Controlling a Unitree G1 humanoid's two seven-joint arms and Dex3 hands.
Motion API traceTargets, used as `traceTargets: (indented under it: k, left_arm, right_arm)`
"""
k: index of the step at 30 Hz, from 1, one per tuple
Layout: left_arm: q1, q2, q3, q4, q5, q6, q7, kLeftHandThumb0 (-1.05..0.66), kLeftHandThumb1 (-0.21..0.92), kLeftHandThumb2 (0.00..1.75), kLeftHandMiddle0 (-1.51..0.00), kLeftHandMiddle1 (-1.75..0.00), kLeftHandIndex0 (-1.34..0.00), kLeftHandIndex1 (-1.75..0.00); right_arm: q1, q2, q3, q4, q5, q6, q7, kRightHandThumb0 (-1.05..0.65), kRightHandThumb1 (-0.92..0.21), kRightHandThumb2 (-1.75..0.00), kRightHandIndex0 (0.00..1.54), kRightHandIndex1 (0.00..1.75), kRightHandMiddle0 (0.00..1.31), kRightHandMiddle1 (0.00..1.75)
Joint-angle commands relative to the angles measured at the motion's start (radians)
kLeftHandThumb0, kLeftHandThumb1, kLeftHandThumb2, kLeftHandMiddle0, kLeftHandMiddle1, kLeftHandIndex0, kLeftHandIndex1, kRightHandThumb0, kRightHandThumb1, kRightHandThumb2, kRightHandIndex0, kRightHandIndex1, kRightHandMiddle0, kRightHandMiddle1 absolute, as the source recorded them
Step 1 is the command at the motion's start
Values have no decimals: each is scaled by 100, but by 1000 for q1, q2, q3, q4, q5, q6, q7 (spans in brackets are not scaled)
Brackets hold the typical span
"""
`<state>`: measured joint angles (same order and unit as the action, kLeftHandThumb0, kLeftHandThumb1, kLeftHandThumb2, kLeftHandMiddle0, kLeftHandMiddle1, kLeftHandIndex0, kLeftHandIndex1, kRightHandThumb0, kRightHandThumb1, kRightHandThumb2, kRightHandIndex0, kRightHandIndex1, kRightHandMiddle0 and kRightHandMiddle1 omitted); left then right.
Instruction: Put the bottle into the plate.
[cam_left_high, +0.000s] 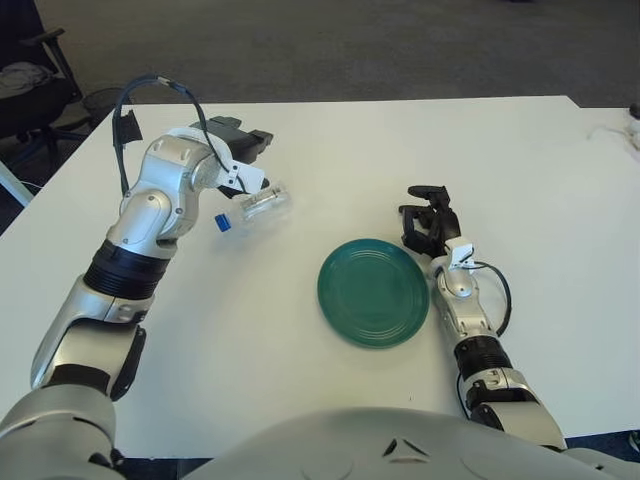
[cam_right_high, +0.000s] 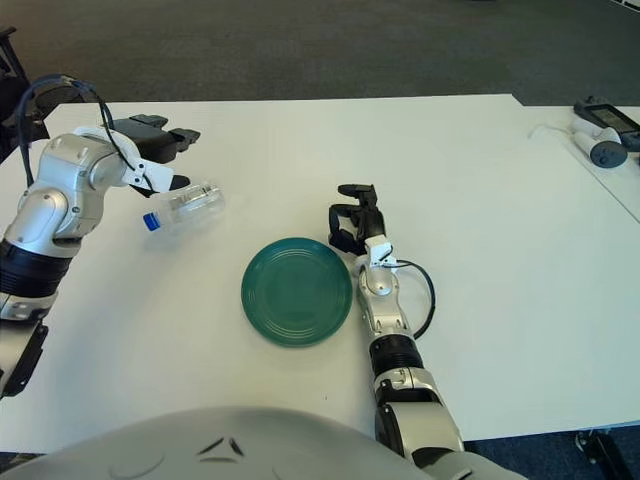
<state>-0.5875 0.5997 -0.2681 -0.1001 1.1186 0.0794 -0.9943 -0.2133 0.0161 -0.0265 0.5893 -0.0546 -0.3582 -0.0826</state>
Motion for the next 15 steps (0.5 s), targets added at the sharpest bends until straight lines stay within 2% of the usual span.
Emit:
traceTargets:
  k: [1, 6, 10, 15]
  left_arm:
    - [-23, 9, -29, 13, 46, 47, -38, -105, 92, 104, 0, 0, 0, 0]
    - [-44, -4, -56, 41, 104, 102, -51, -105, 92, 109, 0, 0, 0, 0]
    - [-86, -15, -85, 144, 133, 115, 17, -105, 92, 111, 0, 0, 0, 0]
    - [-86, -23, -106, 171, 170, 146, 94, -105, 92, 113, 0, 0, 0, 0]
  right_arm:
    - [55, 2, 6, 74, -4, 73, 5, -40, -53, -105, 25, 113, 0, 146]
    - [48, 1, 0, 89, -1, 65, -2, -39, -52, -106, 26, 113, 0, 150]
    - [44, 2, -3, 102, 4, 53, 1, -38, -52, -106, 26, 113, 0, 151]
    - [39, -2, 3, 107, -3, 48, 6, -38, -52, -107, 25, 116, 2, 156]
